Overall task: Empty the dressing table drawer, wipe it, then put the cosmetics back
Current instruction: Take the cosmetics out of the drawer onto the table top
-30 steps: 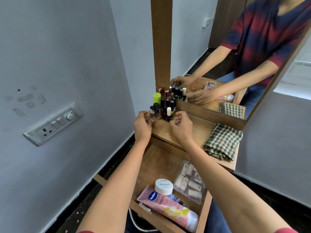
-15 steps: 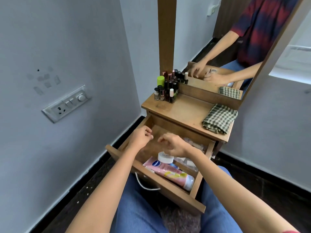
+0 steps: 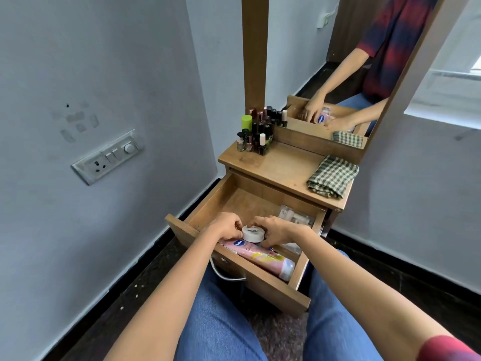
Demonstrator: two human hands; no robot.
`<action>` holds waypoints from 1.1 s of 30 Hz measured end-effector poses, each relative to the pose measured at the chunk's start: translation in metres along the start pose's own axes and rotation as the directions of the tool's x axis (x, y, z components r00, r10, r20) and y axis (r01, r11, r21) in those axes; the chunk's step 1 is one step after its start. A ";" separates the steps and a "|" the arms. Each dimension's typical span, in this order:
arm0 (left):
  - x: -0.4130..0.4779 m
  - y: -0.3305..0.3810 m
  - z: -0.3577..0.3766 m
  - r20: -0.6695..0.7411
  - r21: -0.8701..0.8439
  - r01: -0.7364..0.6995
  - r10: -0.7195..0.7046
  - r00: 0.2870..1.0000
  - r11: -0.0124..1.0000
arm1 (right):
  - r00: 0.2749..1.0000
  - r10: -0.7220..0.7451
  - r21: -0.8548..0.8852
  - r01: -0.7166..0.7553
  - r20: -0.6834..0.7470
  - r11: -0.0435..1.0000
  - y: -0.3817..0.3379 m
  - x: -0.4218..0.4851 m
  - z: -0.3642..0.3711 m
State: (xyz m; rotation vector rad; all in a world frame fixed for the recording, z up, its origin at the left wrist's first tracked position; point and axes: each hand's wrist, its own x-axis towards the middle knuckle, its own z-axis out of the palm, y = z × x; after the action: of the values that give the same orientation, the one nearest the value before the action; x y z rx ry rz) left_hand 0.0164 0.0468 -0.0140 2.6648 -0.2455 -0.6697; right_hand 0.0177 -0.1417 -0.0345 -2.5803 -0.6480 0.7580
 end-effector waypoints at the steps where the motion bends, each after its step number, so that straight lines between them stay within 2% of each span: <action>1: 0.000 0.001 0.001 -0.001 0.002 0.004 -0.004 1.000 1.000 | 1.000 0.002 0.020 -0.001 -0.005 1.000 0.000 0.000 0.000; 5: 0.002 0.002 0.002 -0.008 0.002 0.024 -0.024 1.000 1.000 | 0.997 -0.015 0.052 0.018 -0.072 0.998 0.002 -0.001 0.001; 9: 0.000 0.006 0.002 -0.041 -0.020 -0.014 0.013 0.999 1.000 | 0.965 0.001 0.077 0.020 -0.262 0.997 0.010 -0.007 0.001; 12: -0.002 0.014 0.003 -0.037 0.035 -0.114 0.115 0.993 0.993 | 0.890 0.059 0.144 0.008 -0.453 0.990 0.020 -0.017 -0.006; 15: 0.000 0.025 0.008 0.067 0.129 -0.200 0.193 0.979 0.971 | 0.782 0.109 0.158 -0.013 -0.614 0.987 0.030 -0.028 -0.009; 18: 0.005 0.035 0.012 0.146 0.181 -0.225 0.200 0.969 0.957 | 0.760 0.087 0.107 -0.023 -0.644 0.994 0.036 -0.035 -0.002; 22: 0.013 0.046 0.015 0.247 0.260 -0.186 0.121 0.961 0.947 | 0.738 0.100 0.120 -0.026 -0.667 0.992 0.043 -0.039 0.010; 26: 0.016 0.050 0.018 0.288 0.304 -0.140 0.050 0.956 0.942 | 0.720 0.120 0.153 -0.020 -0.683 0.988 0.042 -0.038 0.010; 33: 0.018 0.054 0.015 0.337 0.308 -0.144 0.033 0.941 0.940 | 0.712 0.132 0.173 -0.015 -0.690 0.985 0.044 -0.038 0.012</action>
State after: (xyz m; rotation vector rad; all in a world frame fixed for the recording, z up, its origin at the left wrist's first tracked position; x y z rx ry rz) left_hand 0.0206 -0.0121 -0.0124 2.8144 -0.6170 -1.1309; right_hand -0.0038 -0.1953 -0.0490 -2.4752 -0.2221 -0.1905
